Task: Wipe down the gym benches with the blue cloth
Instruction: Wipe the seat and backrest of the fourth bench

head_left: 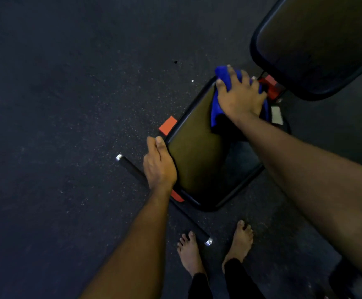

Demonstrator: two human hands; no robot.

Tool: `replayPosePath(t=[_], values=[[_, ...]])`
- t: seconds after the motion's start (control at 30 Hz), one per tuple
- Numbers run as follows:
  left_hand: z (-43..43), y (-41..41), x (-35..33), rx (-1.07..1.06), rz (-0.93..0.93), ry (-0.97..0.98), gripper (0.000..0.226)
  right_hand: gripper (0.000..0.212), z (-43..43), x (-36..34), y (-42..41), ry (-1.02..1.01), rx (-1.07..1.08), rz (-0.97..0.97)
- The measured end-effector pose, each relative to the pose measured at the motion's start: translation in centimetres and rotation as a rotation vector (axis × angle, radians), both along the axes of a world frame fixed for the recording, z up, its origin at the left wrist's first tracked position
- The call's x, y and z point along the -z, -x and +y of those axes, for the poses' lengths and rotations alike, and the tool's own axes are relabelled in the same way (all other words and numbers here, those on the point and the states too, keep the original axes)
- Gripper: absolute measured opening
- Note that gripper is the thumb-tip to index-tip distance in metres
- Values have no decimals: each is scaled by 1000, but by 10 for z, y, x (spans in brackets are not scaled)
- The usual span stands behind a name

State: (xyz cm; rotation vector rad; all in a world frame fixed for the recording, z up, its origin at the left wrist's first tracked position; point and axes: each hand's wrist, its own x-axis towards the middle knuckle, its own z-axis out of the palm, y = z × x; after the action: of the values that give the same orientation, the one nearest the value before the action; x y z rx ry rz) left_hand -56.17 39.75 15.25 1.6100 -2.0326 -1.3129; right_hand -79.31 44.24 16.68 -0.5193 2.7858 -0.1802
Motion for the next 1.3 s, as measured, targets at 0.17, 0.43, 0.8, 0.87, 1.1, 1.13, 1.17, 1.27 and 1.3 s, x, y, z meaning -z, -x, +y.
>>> replayPosePath(t=[0.17,0.43,0.8,0.87,1.1,1.13,1.17,1.27,1.3], values=[[-27,-24,4,-61,214,-306,61,55,-11,-1,-53,-15,-319,106],[-35,-47,-5,-54,175,-153,61,55,20,3,-146,50,-503,208],[0,-28,-18,128,179,-72,59,69,109,15,-249,112,-537,190],[7,-32,-18,155,137,-104,64,68,125,16,-258,146,-447,175],[14,-33,-38,386,-112,-75,64,58,137,11,-215,166,-110,148],[12,-32,-41,424,-142,-69,66,58,135,12,-200,170,-58,139],[10,-31,-42,451,-170,-72,67,58,133,14,-184,175,-7,123],[6,-29,-41,508,-233,-74,71,58,125,13,-136,171,131,72],[4,-28,-40,515,-247,-71,72,58,120,11,-121,170,178,50]])
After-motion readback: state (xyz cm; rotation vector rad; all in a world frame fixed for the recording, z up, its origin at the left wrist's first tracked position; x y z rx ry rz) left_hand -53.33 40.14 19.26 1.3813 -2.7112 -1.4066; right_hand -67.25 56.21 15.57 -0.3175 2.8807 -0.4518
